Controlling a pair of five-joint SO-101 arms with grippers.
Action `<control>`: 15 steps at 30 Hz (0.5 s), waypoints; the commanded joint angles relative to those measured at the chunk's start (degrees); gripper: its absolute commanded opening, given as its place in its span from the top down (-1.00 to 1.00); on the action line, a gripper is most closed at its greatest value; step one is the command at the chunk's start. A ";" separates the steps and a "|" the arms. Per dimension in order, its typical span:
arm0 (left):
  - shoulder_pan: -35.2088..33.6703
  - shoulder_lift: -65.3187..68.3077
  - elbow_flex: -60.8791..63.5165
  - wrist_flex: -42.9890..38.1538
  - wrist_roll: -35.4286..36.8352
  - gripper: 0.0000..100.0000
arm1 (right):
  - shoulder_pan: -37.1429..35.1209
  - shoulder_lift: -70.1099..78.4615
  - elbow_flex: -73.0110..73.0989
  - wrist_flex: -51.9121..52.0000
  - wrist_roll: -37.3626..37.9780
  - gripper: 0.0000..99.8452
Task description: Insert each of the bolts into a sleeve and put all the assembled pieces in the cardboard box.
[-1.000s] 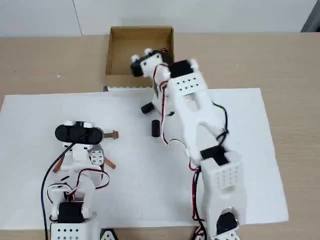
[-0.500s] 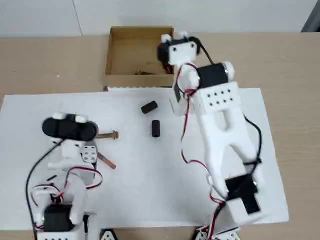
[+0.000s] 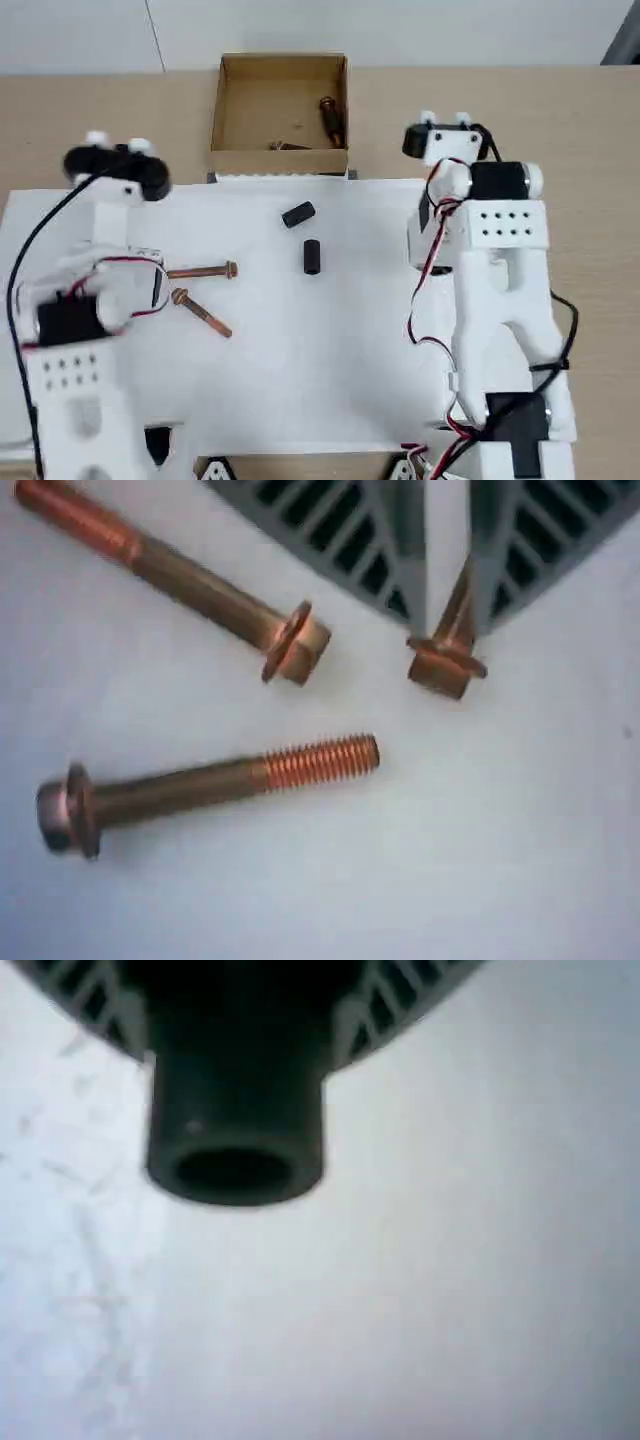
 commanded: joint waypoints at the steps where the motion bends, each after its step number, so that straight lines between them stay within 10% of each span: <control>1: -0.53 4.48 -3.82 1.85 -5.27 0.94 | 1.89 -3.30 2.46 -1.27 -0.44 0.99; 15: -7.65 19.60 -4.09 1.05 -15.30 0.94 | 2.68 -9.98 17.32 -12.00 -0.62 0.99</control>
